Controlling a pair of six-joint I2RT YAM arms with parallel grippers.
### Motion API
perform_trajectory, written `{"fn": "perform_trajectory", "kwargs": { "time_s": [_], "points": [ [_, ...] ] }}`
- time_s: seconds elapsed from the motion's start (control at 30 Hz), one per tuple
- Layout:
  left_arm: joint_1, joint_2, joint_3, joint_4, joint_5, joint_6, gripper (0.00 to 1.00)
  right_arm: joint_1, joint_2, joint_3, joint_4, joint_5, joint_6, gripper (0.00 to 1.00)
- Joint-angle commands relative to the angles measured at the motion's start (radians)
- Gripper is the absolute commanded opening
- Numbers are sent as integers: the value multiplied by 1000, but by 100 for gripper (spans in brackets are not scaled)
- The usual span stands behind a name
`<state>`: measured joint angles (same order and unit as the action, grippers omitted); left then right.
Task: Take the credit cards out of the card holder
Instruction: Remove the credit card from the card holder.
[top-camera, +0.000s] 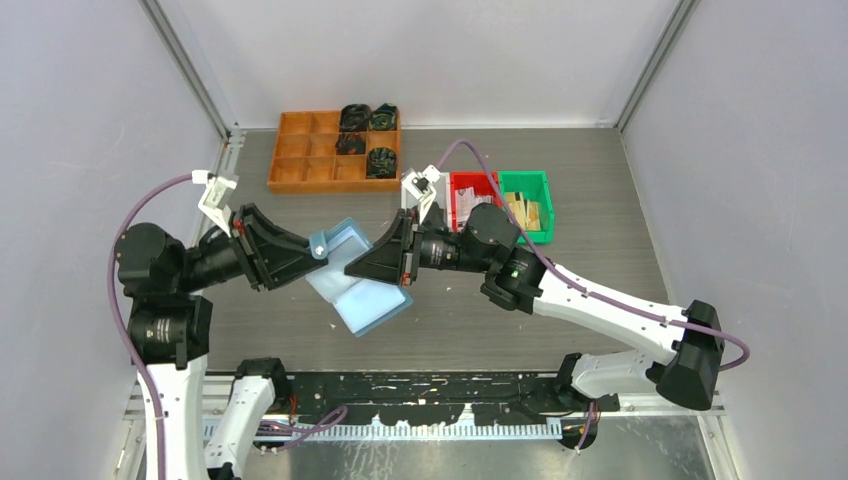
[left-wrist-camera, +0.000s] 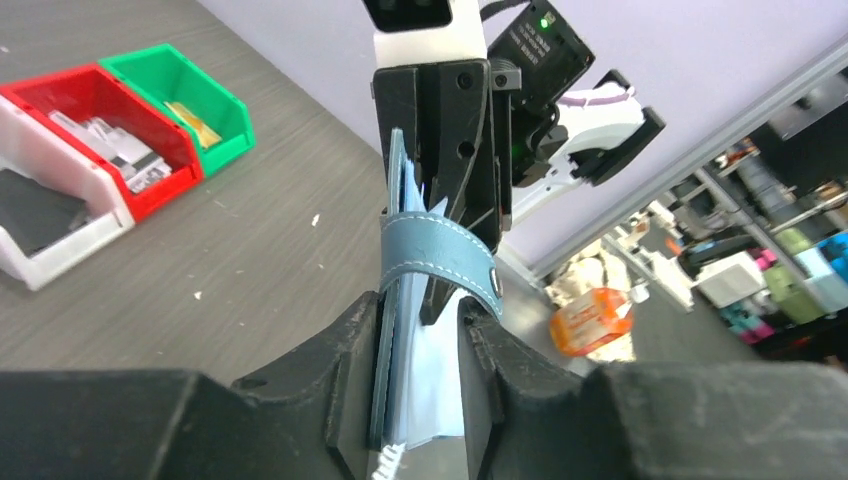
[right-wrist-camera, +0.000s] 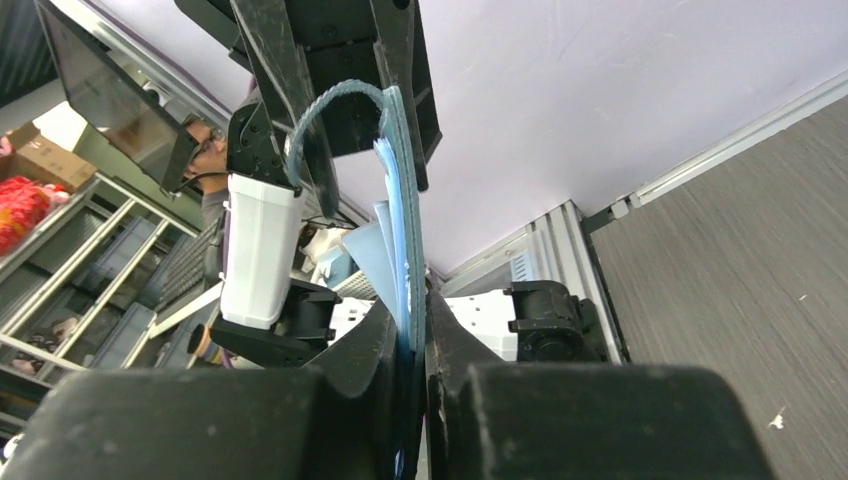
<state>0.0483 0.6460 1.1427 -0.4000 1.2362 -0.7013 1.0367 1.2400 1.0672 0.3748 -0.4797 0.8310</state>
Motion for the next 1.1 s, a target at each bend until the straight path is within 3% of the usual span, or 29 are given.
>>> {"fn": "perform_trajectory", "kwargs": {
  "time_s": [0.0, 0.07, 0.2, 0.3, 0.43, 0.67, 0.87, 1.07],
  "points": [
    [1, 32, 10, 212, 21, -244, 35, -4, -14, 8, -22, 23, -50, 11],
    [0, 28, 5, 227, 21, -249, 33, -4, -12, 10, -18, 15, -49, 11],
    [0, 21, -5, 210, 17, -207, 13, -4, -18, 13, -14, -6, -58, 11],
    [0, 12, 9, 159, 4, -118, 8, -5, -29, 11, -20, -8, -67, 13],
    [1, -2, 32, 58, -9, 9, 10, -4, -26, 19, -20, -19, -66, 13],
    [0, 1, 37, 8, 74, 39, 28, -4, -14, 28, -20, -31, -61, 13],
    [0, 13, 39, -48, 106, 88, 24, -5, -11, 40, -20, -51, -60, 13],
    [0, 6, 52, -219, 110, 282, 24, -4, -15, 47, -27, -82, -66, 12]
  ]
}}
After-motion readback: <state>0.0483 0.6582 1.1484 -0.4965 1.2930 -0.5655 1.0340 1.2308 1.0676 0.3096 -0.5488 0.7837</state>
